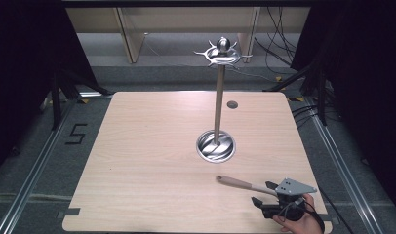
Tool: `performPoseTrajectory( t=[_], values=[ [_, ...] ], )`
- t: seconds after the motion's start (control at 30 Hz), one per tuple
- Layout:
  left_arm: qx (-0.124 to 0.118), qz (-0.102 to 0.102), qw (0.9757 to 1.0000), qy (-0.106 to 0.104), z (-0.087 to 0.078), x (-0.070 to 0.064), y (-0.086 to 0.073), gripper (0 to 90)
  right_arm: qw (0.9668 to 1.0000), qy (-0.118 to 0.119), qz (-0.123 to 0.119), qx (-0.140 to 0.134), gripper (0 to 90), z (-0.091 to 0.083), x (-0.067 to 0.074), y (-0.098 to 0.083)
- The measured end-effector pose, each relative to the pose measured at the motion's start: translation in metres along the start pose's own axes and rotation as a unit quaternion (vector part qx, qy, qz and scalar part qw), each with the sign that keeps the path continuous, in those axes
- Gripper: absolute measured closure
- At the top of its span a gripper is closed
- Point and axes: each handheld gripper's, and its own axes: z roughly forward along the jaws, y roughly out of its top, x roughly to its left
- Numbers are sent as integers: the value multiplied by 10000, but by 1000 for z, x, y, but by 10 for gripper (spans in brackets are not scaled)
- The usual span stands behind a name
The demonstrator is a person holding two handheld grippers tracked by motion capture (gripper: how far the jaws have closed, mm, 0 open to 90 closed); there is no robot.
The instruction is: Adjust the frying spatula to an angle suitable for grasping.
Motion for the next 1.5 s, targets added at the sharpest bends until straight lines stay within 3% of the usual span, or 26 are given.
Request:
performPoseTrajectory(
  t=[0.17,0.2,0.23,0.27,0.33,0.37,0.4,0.53,0.57,0.6,0.77,0.83,0.9,1.0,1.07,1.13,1.17,1.37,1.5],
  values=[
    [12,11,10000,0,0,0,0,178,10000,-71,41,56,249,-1,1,0],
    [11,9,10000,2,0,0,0,178,9999,-135,-48,19,249,0,0,0],
    [13,10,10000,1,0,0,0,178,9999,-110,44,70,250,0,1,0],
    [16,14,10000,3,0,0,0,178,10000,-36,21,75,252,2,0,0],
    [9,7,10000,6,0,0,0,178,9999,-126,-5,82,253,2,0,1],
    [5,6,10000,4,0,0,0,178,9999,-34,9,97,253,2,-1,1],
    [14,11,10000,5,0,0,0,178,9999,-140,-30,66,255,2,-1,2],
    [18,13,10000,6,0,0,0,178,9998,-86,-49,167,262,2,-1,3],
    [13,8,10000,3,0,0,0,178,9997,-83,66,225,265,1,2,4],
    [16,6,10000,3,0,0,0,178,9997,-98,-97,217,268,1,-1,5],
    [34,14,10000,-12,1,0,0,178,9995,-118,-144,271,283,0,-5,11],
    [-58,-95,9997,207,1,-1,-1,178,9991,-85,-228,337,290,1,-7,15],
    [-45,-94,9998,179,1,-1,0,178,9986,-84,-266,440,309,2,-9,18],
    [-92,-102,9997,207,1,-1,-1,178,9969,-23,-393,684,343,4,-11,21],
    [-38,-105,9999,83,1,0,0,178,9954,33,-509,805,372,6,-12,23],
    [78,46,9999,-44,0,1,1,178,9939,80,-561,943,394,8,-10,25],
    [41,46,10000,-15,1,1,1,178,9944,50,-638,846,403,12,-11,25],
    [-33,9,10000,31,1,0,0,178,9874,250,-881,1289,453,20,-14,40],
    [-41,6,10000,39,1,0,0,178,9850,250,-963,1408,476,27,-17,47]
  ],
)
